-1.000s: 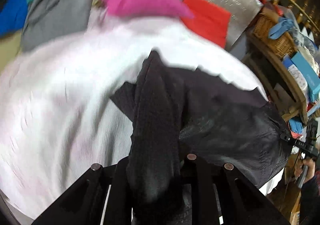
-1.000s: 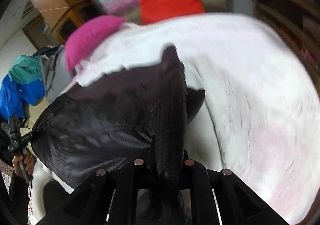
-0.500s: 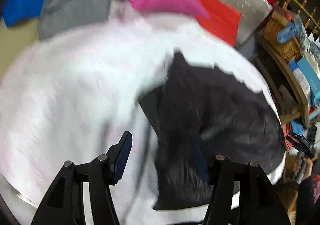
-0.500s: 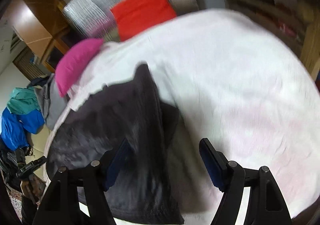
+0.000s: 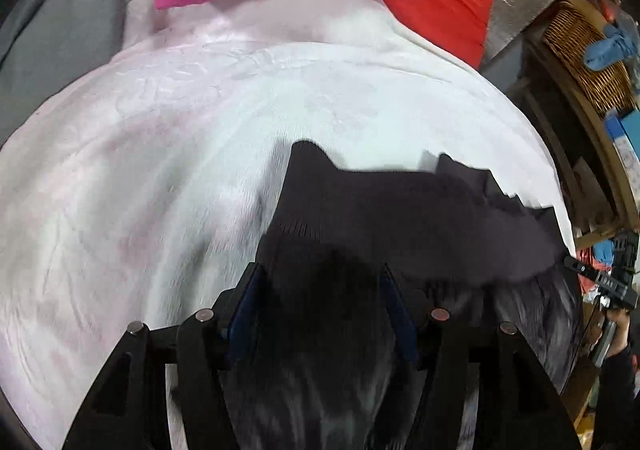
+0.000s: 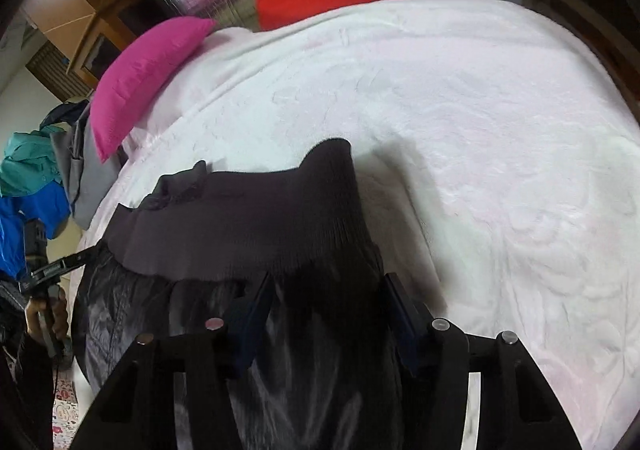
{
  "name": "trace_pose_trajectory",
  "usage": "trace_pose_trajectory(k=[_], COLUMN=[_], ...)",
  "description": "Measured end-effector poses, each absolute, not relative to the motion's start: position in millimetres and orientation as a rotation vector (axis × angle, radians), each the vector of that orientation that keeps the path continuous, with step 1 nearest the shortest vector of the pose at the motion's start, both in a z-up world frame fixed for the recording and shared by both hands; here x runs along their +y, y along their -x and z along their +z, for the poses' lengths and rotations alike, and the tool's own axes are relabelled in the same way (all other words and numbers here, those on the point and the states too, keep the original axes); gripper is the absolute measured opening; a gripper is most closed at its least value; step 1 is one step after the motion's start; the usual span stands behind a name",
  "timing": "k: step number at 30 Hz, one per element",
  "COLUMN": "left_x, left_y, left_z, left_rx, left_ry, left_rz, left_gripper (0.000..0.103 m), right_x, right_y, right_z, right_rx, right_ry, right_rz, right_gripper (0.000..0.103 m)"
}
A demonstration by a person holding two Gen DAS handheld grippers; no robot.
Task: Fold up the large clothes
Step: 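Lay the folded jacket flat on the bed with both grippers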
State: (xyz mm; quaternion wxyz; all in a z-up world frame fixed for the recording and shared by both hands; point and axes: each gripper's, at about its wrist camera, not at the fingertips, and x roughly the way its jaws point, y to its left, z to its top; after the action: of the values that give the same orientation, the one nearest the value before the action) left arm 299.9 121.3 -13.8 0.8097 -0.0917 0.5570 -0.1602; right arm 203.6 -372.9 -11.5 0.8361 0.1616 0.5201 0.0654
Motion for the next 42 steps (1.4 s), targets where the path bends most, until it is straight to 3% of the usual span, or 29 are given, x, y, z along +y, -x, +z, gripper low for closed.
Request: trace_pose_trajectory(k=[1,2,3,4,9,16,18,20,21,23,25,28,32,36,42], left_x=[119,118,116,118,132,137,134,133,132,130,130,132,114,74,35], left_y=[-304,-307,-313,-313,-313,-317,-316,-313,-311,-301,-281,-242,-178,-121,-107], left_z=[-15,-17,-22,-23,-24,-39,-36,-29,-25,-10,16,48,59,42,-12], left_rx=[1.193,1.198,1.215,1.205,1.144,1.158,1.159,1.153,1.148,1.124,1.054,0.935,0.853,0.799,0.852], left_ry=[0.185,0.163,0.138,0.138,0.165,0.211,0.201,0.214,0.219,0.218,0.171,0.141,0.115,0.032,-0.107], left_rz=[-0.331,-0.305,-0.28,-0.284,-0.262,-0.207,-0.201,-0.189,-0.181,-0.16,-0.133,-0.081,-0.108,-0.11,-0.045], left_gripper=[0.052,0.041,0.028,0.023,0.018,0.019,0.021,0.028,0.03,0.035,0.046,0.061,0.061,0.061,0.063], right_x=[-370,-370,-367,-365,-368,-382,-380,-379,-376,-371,-362,-344,-296,-249,-238], right_y=[-210,-215,-220,-222,-219,-218,-215,-209,-205,-196,-178,-144,-93,-58,-75], right_z=[-16,-19,-22,-19,4,-33,-28,-19,-13,-1,20,50,68,47,-9], right_rx=[1.118,1.139,1.153,1.142,1.066,1.092,1.094,1.069,1.064,1.042,0.985,0.894,0.811,0.8,0.949], right_ry=[-0.329,-0.321,-0.309,-0.29,-0.225,-0.34,-0.325,-0.306,-0.304,-0.274,-0.188,-0.128,-0.068,0.054,0.132], right_rz=[0.141,0.142,0.138,0.141,0.092,0.006,-0.006,-0.035,-0.052,-0.077,-0.118,-0.143,-0.07,-0.063,-0.099], right_gripper=[0.057,0.04,0.032,0.018,0.014,0.014,0.016,0.034,0.038,0.06,0.068,0.069,0.074,0.075,0.076])
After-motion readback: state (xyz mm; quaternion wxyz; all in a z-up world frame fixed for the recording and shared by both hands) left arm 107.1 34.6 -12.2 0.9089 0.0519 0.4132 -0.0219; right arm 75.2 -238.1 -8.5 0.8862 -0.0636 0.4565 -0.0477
